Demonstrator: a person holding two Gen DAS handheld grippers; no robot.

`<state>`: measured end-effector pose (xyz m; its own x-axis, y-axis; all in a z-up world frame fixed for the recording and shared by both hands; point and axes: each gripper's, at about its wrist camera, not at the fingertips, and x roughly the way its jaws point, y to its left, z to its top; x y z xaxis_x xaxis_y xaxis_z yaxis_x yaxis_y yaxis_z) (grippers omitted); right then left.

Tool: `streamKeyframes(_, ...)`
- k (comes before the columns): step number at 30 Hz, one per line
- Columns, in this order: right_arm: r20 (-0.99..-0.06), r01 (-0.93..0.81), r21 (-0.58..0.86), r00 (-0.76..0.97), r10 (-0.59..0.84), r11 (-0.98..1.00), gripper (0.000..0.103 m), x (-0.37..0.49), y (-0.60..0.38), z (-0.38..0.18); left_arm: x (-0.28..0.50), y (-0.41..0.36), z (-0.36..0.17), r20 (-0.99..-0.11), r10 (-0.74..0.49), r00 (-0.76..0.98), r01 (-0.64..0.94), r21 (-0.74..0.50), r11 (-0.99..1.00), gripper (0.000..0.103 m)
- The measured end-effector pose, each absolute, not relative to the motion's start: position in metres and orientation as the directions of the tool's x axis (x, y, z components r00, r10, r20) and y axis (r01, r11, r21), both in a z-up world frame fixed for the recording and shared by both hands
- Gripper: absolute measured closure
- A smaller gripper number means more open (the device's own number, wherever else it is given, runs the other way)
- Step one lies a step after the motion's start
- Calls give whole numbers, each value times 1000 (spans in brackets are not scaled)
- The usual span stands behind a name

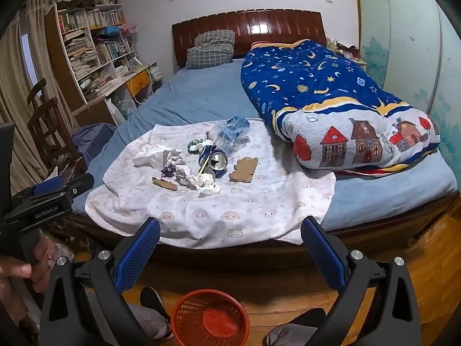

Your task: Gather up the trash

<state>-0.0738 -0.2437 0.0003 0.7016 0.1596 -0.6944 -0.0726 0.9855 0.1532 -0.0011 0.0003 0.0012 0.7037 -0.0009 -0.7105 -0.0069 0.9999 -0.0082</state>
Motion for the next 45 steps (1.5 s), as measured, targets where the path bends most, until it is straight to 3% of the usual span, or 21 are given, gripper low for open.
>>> streamKeyframes(45, -690, -73, 172, 703, 173, 982, 7, -70, -244, 1, 1, 8, 5, -713, 21, 700, -23, 8, 1000, 4)
